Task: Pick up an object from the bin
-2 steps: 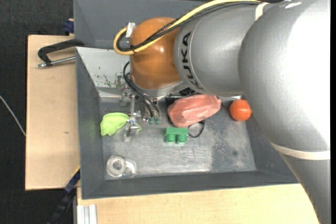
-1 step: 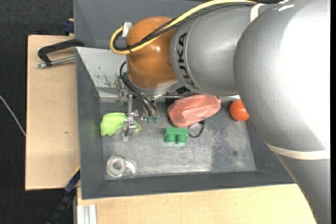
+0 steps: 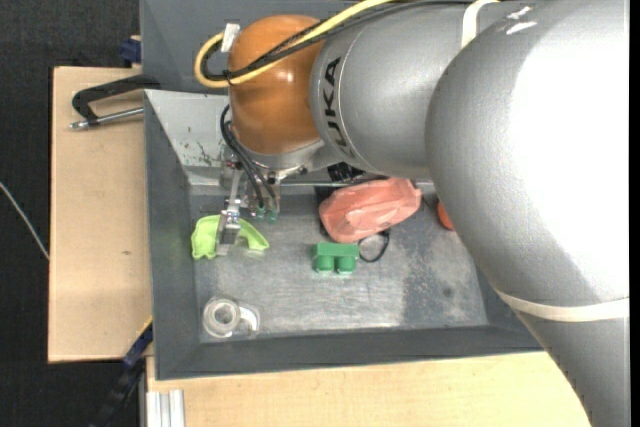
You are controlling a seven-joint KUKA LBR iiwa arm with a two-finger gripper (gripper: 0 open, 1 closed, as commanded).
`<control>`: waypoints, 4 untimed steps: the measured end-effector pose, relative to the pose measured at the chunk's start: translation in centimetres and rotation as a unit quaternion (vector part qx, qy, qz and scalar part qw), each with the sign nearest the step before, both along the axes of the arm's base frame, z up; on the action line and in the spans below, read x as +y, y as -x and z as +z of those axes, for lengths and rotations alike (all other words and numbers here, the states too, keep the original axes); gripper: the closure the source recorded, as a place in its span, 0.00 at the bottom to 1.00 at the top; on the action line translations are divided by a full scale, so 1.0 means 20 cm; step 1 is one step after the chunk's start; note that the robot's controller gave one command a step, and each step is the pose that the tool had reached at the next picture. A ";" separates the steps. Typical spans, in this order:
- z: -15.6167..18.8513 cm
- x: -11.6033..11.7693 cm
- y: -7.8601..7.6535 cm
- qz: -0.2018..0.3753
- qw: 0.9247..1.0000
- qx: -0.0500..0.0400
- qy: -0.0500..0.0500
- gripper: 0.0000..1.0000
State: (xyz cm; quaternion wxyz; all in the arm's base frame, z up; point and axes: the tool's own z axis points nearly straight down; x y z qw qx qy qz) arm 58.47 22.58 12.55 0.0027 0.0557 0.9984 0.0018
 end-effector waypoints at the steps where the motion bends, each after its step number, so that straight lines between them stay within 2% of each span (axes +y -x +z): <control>1: -0.24 0.03 -0.03 0.085 0.996 0.001 0.001 0.00; 2: -0.22 0.02 -0.02 0.086 0.996 0.001 0.001 1.00; 4: -0.20 0.02 -0.01 0.086 0.996 0.003 0.001 1.00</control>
Offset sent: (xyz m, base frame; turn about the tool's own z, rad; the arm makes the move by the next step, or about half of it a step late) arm 0.0040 0.0048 -0.0555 -0.1542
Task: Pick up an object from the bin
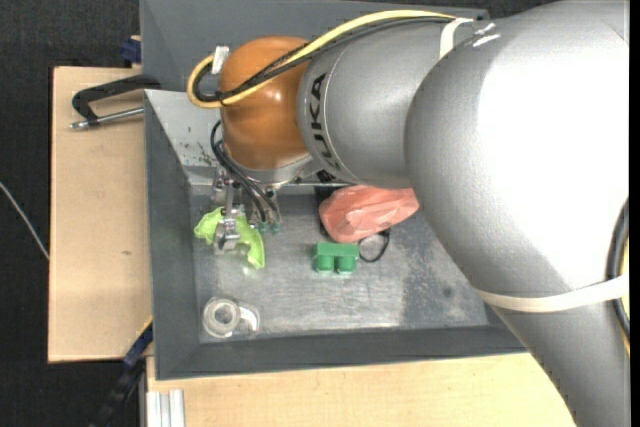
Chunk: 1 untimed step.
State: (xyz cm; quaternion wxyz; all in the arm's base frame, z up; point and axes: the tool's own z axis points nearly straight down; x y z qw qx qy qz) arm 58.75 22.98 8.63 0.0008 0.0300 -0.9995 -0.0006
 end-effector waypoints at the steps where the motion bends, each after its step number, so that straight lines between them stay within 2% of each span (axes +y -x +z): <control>1: 0.09 0.00 0.00 0.000 1.000 0.000 0.000 1.00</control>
Offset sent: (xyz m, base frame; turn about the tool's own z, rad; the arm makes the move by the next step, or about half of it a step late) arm 0.0000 -0.0001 0.0972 0.0000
